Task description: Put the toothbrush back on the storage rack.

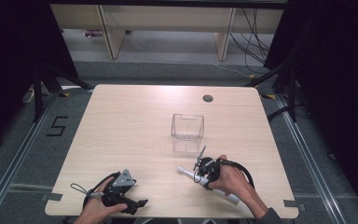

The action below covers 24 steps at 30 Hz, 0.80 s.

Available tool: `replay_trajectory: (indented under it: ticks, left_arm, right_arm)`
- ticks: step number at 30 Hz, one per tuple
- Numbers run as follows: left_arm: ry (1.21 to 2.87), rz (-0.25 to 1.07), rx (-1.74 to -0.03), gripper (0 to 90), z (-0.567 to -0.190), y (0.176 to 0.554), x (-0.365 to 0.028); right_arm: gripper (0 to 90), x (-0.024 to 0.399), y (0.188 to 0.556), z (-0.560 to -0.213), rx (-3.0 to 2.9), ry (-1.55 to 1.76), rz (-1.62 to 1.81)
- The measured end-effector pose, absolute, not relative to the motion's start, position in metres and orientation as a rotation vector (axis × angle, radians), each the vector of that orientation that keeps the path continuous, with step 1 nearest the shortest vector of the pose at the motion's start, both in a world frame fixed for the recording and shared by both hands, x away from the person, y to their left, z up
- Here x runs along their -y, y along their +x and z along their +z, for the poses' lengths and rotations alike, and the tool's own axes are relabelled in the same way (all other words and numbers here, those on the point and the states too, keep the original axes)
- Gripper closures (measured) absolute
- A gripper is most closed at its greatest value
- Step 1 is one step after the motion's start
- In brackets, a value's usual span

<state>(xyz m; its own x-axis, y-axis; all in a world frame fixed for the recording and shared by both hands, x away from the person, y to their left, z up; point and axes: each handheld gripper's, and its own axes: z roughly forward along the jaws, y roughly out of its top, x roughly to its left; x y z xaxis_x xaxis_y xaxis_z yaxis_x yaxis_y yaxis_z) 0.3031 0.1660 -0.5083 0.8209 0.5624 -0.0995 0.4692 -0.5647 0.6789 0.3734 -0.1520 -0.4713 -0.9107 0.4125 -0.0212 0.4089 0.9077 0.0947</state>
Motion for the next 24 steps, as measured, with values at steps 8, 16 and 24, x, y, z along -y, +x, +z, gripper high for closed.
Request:
replay_trajectory:
  ticks: [8,16,24]
  left_arm:
    - [2.262,0.167,-0.769,14.9,-0.509,0.302,-0.166]
    - [2.265,0.172,-0.754,14.9,-0.508,0.303,-0.166]
    - [2.268,0.172,-0.75,14.9,-0.508,0.303,-0.165]
  right_arm:
    - [65.4,0.146,0.376,-0.471,-3.055,0.672,0.086]
    - [65.4,0.14,0.377,-0.473,-3.066,0.662,0.002]
    - [65.5,0.138,0.378,-0.476,-3.078,0.638,-0.008]
